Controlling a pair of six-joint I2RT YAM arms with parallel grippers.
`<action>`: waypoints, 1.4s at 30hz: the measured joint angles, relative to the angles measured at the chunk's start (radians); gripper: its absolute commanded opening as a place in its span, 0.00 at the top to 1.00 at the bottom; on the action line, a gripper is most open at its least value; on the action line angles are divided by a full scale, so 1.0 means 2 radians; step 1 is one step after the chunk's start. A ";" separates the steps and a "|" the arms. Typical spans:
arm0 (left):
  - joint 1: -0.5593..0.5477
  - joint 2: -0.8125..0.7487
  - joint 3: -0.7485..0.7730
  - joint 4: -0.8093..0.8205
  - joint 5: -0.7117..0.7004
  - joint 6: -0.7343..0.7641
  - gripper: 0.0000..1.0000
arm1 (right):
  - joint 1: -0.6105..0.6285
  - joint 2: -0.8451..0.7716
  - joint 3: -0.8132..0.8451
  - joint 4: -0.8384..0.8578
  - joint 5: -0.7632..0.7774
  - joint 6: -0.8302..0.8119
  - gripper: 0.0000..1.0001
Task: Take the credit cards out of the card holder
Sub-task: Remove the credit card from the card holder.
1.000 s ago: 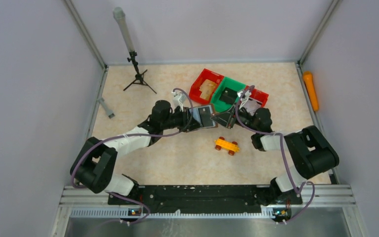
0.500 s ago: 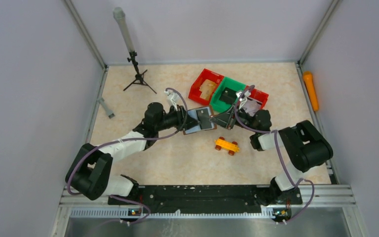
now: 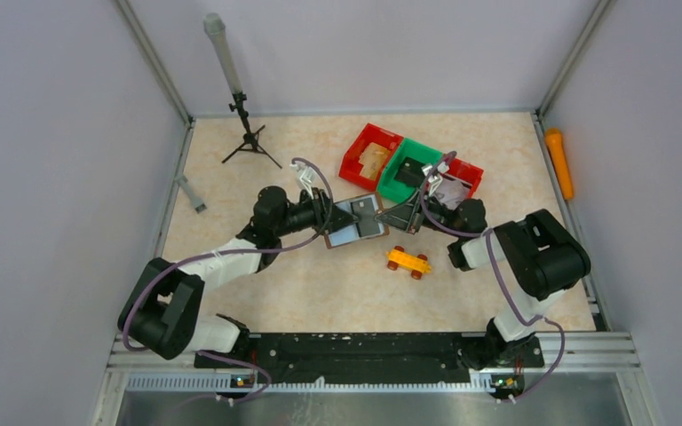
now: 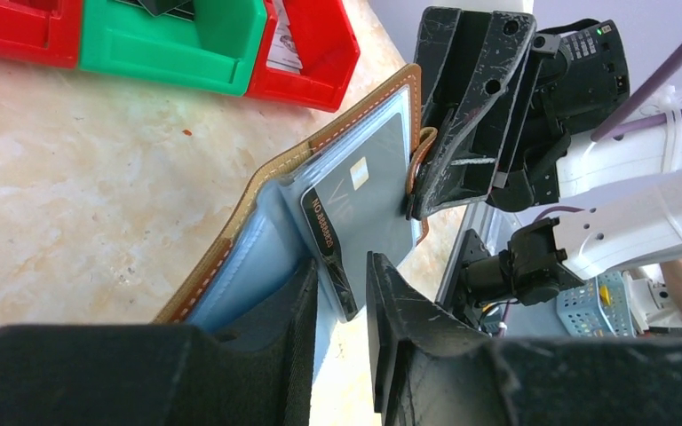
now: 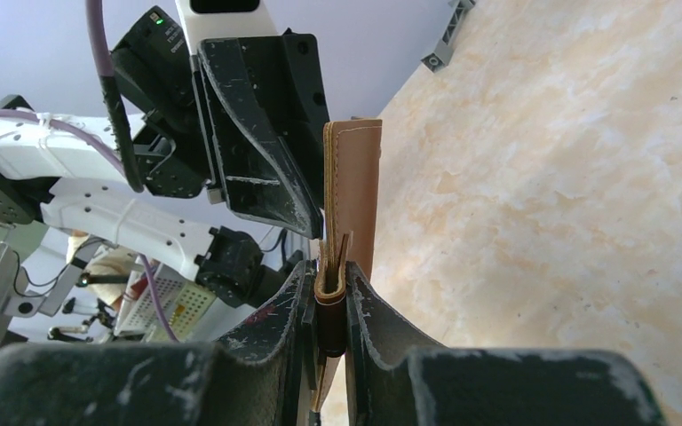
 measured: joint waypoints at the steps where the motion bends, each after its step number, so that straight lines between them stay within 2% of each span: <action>1: 0.000 0.000 -0.002 0.006 0.003 -0.003 0.76 | 0.000 0.000 0.000 0.001 0.000 0.003 1.00; 7: 0.004 0.000 -0.015 0.042 0.020 -0.019 0.98 | 0.000 0.000 0.001 0.008 -0.004 0.014 1.00; 8: 0.004 0.000 -0.017 0.047 0.023 -0.021 1.00 | 0.000 0.000 0.002 0.008 -0.006 0.015 0.97; 10: 0.004 -0.002 -0.019 0.057 0.026 -0.025 1.00 | 0.000 0.000 0.003 0.011 -0.005 0.015 0.87; 13: 0.004 -0.008 -0.023 0.063 0.029 -0.029 1.00 | 0.000 0.000 0.003 0.011 -0.005 0.016 0.77; 16: 0.004 -0.014 -0.027 0.070 0.030 -0.029 1.00 | 0.000 0.000 0.003 0.012 -0.006 0.018 0.75; 20: 0.004 -0.015 -0.027 0.073 0.032 -0.031 1.00 | 0.000 0.000 0.003 0.012 -0.006 0.020 0.85; 23: 0.006 -0.015 -0.027 0.073 0.034 -0.032 1.00 | 0.000 0.000 0.003 0.013 -0.006 0.020 0.89; 35: 0.019 -0.015 -0.027 0.074 0.037 -0.044 1.00 | -0.014 0.000 0.002 0.013 -0.004 0.024 0.93; 42: 0.023 -0.015 -0.027 0.075 0.037 -0.046 1.00 | -0.015 0.000 0.002 0.013 -0.003 0.024 1.00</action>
